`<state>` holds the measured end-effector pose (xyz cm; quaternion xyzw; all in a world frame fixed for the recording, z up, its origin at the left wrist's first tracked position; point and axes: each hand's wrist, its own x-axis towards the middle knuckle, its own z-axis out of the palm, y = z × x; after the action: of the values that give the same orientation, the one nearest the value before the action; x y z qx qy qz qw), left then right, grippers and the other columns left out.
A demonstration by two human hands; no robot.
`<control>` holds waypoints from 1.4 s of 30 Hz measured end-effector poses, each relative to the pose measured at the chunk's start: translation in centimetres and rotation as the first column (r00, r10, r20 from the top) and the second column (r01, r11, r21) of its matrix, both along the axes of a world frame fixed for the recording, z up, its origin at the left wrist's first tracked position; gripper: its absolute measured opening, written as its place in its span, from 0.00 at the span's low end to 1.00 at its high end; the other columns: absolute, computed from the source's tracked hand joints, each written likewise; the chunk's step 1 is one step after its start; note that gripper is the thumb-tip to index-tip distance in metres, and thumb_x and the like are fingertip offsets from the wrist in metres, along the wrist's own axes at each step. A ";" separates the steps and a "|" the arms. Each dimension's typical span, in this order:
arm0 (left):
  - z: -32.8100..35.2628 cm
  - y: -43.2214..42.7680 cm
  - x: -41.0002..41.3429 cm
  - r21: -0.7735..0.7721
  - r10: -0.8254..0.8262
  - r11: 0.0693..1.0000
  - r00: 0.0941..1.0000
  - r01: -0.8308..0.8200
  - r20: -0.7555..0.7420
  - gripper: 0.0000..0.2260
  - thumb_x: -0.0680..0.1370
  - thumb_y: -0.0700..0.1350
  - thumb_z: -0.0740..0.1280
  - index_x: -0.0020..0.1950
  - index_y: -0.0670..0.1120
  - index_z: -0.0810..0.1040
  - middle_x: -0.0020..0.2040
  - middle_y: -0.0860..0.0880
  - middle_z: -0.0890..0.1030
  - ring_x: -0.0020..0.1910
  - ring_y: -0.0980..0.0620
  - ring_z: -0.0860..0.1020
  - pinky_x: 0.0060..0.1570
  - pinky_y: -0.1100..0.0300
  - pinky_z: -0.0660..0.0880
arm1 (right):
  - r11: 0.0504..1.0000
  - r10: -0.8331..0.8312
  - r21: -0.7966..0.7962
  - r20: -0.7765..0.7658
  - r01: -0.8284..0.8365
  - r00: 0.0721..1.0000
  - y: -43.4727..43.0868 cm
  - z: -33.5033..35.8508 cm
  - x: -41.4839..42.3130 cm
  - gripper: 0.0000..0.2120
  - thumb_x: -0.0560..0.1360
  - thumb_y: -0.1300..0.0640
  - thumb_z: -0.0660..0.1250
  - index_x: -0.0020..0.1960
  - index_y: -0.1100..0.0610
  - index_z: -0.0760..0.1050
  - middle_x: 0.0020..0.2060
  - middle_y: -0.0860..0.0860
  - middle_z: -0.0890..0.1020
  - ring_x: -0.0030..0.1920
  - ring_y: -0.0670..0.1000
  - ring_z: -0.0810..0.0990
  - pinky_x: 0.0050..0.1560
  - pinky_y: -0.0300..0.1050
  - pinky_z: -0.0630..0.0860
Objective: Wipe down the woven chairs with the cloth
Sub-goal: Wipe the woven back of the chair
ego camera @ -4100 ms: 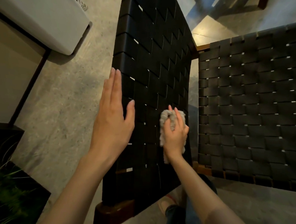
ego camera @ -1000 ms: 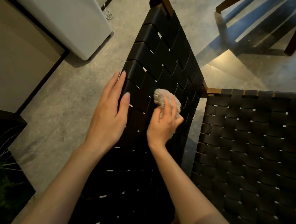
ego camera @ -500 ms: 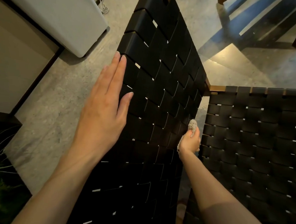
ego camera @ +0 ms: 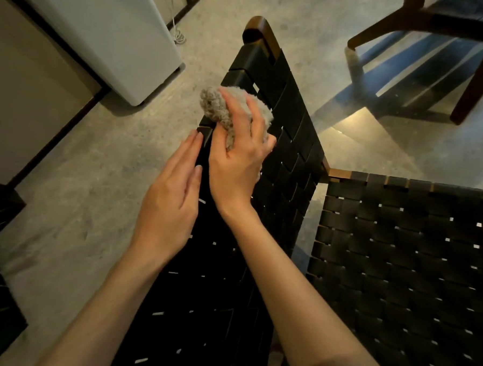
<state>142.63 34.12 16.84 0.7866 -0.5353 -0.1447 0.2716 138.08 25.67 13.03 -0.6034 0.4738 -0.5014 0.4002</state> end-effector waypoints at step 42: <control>3.6 31.1 -5.6 0.145 0.295 0.950 0.947 -0.276 -0.127 0.19 0.80 0.45 0.62 0.71 0.52 0.69 0.70 0.60 0.68 0.68 0.64 0.65 0.64 0.75 0.58 | 0.856 0.504 -0.036 -0.164 -0.515 0.848 28.4 0.8 -8.4 0.25 0.74 0.69 0.61 0.67 0.50 0.69 0.68 0.52 0.65 0.71 0.45 0.60 0.69 0.45 0.54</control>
<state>137.00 65.17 20.39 0.8585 -0.3840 -0.1947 0.2785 129.67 54.08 13.87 -0.7583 0.3051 -0.3492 0.4582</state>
